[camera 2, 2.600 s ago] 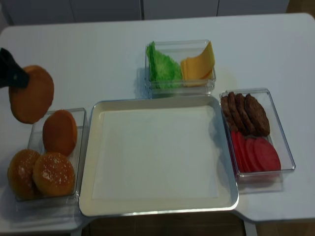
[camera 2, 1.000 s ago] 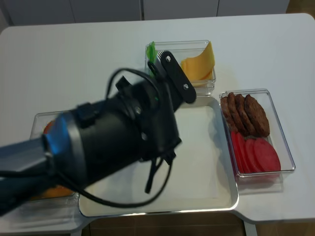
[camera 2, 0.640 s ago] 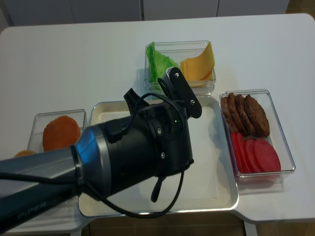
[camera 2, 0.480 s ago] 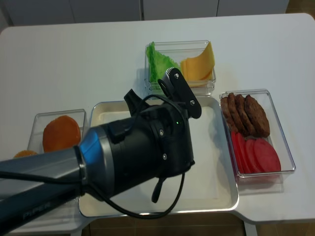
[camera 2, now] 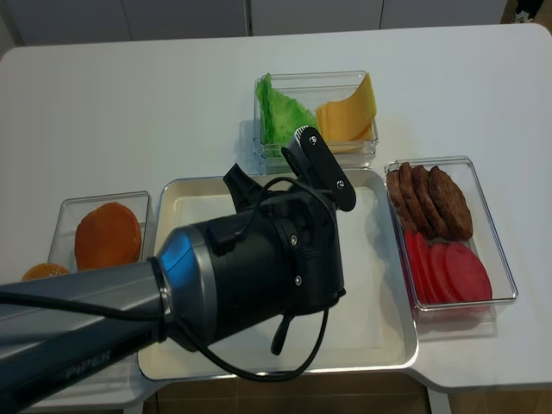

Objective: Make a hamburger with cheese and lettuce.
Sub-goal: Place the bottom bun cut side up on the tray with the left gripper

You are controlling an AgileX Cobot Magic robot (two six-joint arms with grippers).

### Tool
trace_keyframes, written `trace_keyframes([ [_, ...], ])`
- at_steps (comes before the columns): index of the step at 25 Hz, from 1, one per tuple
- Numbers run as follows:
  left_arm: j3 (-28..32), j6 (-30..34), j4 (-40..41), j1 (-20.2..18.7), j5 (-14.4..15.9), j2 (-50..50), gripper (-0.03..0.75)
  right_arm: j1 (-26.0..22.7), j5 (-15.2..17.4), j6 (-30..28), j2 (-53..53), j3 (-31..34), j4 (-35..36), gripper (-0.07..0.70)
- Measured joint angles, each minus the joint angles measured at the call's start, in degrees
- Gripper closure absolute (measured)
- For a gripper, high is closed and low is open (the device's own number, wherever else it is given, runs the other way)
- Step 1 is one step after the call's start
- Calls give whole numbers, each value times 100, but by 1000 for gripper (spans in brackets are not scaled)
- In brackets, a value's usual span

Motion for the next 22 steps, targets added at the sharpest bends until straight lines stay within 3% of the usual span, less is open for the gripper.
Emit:
trace_keyframes([
  [16, 0, -11, 31, 0, -18, 218, 578, 0, 0, 0, 0, 0, 0, 208],
  [22, 0, -11, 31, 0, -18, 218, 531, 0, 0, 0, 0, 0, 0, 208],
])
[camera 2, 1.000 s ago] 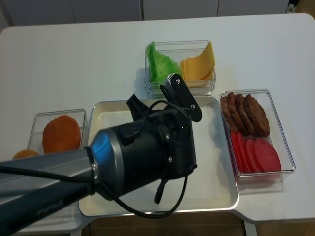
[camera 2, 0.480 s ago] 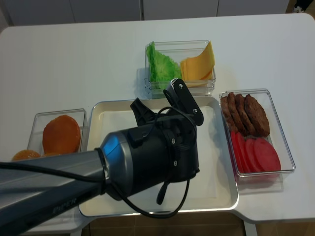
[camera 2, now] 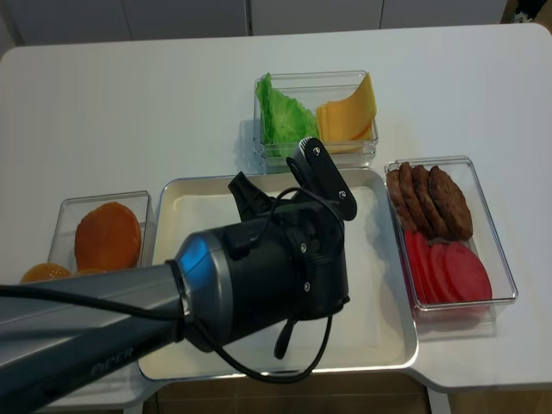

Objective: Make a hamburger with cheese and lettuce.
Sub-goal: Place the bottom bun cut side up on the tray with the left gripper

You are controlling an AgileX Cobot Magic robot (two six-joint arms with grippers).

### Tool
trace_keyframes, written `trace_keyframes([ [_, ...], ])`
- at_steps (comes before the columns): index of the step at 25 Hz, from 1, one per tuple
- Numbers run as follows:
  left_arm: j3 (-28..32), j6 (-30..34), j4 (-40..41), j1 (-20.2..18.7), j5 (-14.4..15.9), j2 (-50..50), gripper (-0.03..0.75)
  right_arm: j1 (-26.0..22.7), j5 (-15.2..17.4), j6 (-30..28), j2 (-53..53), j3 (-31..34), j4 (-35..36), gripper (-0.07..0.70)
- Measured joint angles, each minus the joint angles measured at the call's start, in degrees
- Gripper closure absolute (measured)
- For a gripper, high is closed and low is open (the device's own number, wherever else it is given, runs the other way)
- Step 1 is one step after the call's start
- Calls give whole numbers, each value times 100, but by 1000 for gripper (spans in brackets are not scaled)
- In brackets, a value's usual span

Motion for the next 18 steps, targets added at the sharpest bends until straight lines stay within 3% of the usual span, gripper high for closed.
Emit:
trace_keyframes([
  [18, 0, 0, 0, -170, -127, 0, 438, 0, 0, 0, 0, 0, 0, 208],
])
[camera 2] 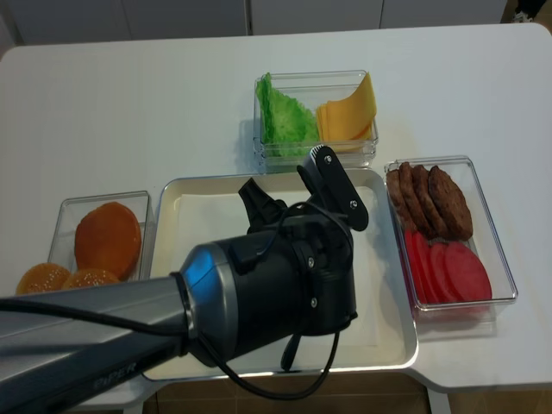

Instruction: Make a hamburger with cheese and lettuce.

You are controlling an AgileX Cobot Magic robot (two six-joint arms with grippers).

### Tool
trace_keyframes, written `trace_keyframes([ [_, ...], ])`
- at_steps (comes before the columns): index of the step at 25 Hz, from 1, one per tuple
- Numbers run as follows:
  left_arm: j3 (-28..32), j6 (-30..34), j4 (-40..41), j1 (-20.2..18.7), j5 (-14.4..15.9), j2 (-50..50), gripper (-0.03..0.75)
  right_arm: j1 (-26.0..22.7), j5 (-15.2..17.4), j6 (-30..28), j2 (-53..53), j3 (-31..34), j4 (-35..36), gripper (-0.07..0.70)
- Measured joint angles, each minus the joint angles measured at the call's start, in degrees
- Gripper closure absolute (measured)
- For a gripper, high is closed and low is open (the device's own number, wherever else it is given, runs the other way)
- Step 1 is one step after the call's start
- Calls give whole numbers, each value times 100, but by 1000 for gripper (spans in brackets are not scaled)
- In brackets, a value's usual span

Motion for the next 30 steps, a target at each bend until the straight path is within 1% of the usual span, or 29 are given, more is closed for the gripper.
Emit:
trace_keyframes([
  [4, 0, 0, 0, 0, -9, 0, 435, 0, 0, 0, 0, 0, 0, 208],
  [11, 0, 0, -78, 0, -207, 0, 432, 0, 0, 0, 0, 0, 0, 208],
  [19, 0, 0, -179, 0, -286, 0, 393, 0, 0, 0, 0, 0, 0, 208],
  [23, 0, 0, -298, 0, -393, 0, 387, 0, 0, 0, 0, 0, 0, 208],
  [25, 0, 153, -367, 0, -429, 0, 386, 0, 0, 0, 0, 0, 0, 208],
  [27, 0, 540, -583, 13, -429, -10, 386, 0, 0, 0, 0, 0, 0, 208],
  [30, -71, 1217, -1290, 202, -433, -83, 386, 0, 0, 0, 0, 0, 0, 208],
])
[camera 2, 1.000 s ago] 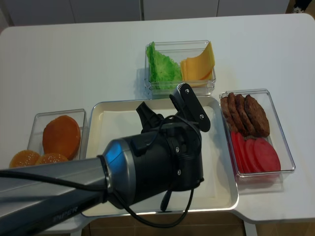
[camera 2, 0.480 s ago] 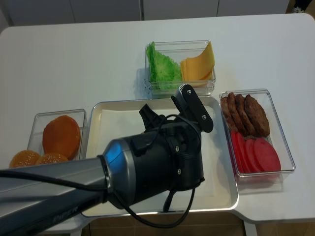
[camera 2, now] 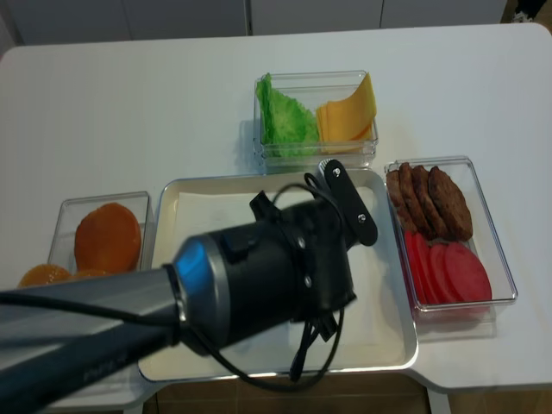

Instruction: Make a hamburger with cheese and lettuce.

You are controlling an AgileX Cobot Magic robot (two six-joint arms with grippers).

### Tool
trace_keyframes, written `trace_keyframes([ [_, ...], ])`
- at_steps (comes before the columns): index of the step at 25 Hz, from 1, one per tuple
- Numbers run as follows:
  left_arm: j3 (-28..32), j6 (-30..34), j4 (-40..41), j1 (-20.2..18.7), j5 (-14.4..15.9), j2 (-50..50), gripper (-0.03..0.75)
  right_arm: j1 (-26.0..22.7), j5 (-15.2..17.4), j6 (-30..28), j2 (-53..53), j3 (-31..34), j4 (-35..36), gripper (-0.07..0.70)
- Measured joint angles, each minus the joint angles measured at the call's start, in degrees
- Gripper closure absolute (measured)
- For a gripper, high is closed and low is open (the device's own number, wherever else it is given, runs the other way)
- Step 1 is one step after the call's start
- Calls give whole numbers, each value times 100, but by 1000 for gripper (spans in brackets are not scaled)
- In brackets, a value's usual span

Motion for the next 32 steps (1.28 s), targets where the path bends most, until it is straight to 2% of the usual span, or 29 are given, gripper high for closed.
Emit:
trace_keyframes([
  [4, -173, 702, -852, 504, 39, -129, 386, 0, 0, 0, 0, 0, 0, 208],
  [9, -212, 1268, -1422, 1254, 77, -497, 386, 0, 0, 0, 0, 0, 0, 208],
  [13, -212, 1733, -2164, 2127, 141, -756, 386, 0, 0, 0, 0, 0, 0, 208],
  [17, -212, 2033, -2767, 3057, 331, -945, 386, 0, 0, 0, 0, 0, 0, 208],
  [24, -212, 2086, -2880, 4305, 622, -1108, 358, 0, 0, 0, 0, 0, 0, 208],
  [32, -212, 2370, -2902, 5251, 1060, -1211, 344, 0, 0, 0, 0, 0, 0, 208],
])
